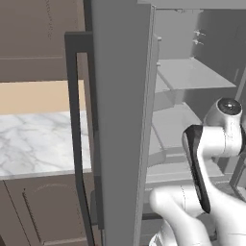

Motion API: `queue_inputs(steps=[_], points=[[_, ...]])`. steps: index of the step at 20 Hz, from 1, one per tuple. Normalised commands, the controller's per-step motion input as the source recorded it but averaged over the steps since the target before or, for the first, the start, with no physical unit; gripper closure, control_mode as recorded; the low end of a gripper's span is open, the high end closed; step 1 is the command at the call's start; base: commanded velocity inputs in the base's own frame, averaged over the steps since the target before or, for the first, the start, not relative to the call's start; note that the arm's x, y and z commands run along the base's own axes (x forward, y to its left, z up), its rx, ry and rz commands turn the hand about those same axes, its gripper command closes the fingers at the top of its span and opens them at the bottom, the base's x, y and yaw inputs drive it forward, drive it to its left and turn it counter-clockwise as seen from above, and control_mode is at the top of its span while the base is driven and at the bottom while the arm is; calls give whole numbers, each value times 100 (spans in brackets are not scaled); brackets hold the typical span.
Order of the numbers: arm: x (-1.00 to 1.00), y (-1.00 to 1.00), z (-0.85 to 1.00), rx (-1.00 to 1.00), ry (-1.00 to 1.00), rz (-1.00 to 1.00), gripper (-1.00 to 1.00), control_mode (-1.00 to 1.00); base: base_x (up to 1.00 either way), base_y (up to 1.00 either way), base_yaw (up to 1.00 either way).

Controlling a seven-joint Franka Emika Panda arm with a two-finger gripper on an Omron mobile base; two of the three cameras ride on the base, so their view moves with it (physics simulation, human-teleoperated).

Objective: Take the cake and donut from the fridge and place them on the empty tray on the dining counter.

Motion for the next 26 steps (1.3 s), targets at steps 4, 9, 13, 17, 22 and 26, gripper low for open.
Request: queue_inputs(steps=[4,9,13,17,22,26], points=[[-95,8,100,0,-26,1,100,-100,0,0,0],[-68,38,98,1,-21,1,100,-100,0,0,0],[-11,8,11,-1,-4,4,100,-100,0,0,0],[9,0,0,0,0,4,100,100,-3,-6,0],[0,0,0,0,0,0,100,100,-80,-36,0],[0,0,0,0,0,0,100,100,-100,-2,0]])
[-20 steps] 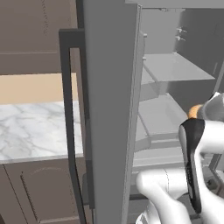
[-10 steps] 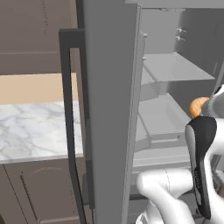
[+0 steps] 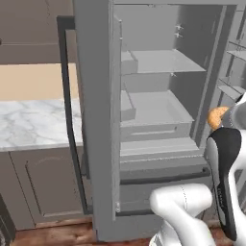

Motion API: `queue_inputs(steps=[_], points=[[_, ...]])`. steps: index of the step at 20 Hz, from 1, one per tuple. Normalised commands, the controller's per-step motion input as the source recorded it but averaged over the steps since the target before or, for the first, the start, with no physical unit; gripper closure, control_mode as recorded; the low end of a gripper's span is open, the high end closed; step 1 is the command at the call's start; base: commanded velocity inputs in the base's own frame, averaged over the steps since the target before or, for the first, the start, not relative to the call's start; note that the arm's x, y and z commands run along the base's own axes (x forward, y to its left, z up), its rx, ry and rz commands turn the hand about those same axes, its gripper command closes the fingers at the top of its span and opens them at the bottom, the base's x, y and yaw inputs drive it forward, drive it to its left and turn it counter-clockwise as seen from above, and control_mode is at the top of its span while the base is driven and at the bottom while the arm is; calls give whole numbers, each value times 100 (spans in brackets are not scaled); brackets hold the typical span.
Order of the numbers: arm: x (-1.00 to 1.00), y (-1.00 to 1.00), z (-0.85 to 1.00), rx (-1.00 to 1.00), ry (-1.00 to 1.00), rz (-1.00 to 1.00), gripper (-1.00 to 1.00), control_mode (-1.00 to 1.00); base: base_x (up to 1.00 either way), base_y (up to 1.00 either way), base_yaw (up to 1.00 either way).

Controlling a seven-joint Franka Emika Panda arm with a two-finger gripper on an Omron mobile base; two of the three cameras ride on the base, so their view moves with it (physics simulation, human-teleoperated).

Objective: Take the cake and donut from the fridge and place them on the empty tray on the dining counter.

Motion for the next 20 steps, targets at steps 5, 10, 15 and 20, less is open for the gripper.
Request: queue_inputs(steps=[5,10,15,20], points=[[0,0,0,0,0,0,100,100,-100,59,0],[0,0,0,0,0,0,100,100,-100,63,0],[0,0,0,0,0,0,100,100,-100,37,0],[0,0,0,0,0,0,100,100,-100,1,0]])
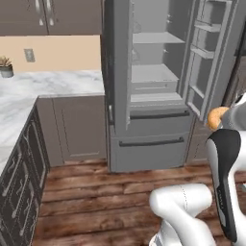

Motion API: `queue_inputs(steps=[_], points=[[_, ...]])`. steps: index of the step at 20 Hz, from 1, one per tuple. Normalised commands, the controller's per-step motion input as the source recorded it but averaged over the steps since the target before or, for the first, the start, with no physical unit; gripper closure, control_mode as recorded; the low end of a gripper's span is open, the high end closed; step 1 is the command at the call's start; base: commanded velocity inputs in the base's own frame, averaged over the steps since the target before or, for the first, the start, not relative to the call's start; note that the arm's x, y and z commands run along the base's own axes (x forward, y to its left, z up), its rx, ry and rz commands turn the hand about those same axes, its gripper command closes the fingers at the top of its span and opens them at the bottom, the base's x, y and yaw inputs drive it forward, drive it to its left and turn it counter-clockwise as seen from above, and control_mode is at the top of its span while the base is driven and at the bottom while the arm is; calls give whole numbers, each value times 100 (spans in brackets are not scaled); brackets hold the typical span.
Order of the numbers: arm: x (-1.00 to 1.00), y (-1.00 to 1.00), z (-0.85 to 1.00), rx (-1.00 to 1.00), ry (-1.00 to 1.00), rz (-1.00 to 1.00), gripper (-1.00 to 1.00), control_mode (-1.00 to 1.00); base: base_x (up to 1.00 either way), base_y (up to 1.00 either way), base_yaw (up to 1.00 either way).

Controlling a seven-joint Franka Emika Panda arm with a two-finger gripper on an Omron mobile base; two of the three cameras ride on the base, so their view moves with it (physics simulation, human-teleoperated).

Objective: Take the cake and donut from the fridge and place them on the empty tray on the dining counter.

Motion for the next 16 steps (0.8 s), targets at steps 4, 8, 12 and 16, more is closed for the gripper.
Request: queue_inputs(steps=[4,8,12,16], points=[[0,0,0,0,0,0,100,100,-100,0,0],[0,0,0,0,0,0,100,100,-100,0,0],[0,0,0,0,0,0,100,100,-100,0,0],[0,0,0,0,0,0,100,100,-100,0,0]])
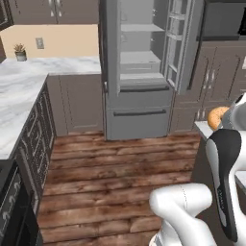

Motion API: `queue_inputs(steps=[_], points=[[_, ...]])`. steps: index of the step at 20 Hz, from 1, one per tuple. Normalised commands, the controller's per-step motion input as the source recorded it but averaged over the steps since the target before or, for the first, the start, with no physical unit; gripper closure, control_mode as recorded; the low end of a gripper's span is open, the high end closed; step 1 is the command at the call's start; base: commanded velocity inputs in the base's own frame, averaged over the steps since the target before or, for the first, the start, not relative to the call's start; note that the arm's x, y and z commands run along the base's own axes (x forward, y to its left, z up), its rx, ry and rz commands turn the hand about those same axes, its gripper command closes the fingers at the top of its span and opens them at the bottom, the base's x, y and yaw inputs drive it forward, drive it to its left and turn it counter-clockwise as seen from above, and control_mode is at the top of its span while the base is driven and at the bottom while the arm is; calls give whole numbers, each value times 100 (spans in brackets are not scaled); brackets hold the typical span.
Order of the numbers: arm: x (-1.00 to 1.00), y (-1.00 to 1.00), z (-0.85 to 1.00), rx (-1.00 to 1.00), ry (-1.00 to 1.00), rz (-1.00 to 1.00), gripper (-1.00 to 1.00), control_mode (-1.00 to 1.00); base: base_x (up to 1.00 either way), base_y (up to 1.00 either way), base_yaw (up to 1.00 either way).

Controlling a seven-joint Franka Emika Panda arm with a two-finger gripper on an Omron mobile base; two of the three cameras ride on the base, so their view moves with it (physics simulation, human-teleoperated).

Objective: Take the cake and donut from the fridge and place them on the empty tray on the dining counter.

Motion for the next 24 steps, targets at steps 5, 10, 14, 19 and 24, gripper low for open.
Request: queue_inputs(steps=[5,10,14,19,24], points=[[0,0,0,0,0,0,100,100,-100,0,0],[0,0,0,0,0,0,100,100,-100,0,0],[0,0,0,0,0,0,100,100,-100,0,0],[0,0,0,0,0,0,100,100,-100,0,0],[0,0,0,0,0,0,100,100,-100,-2,0]])
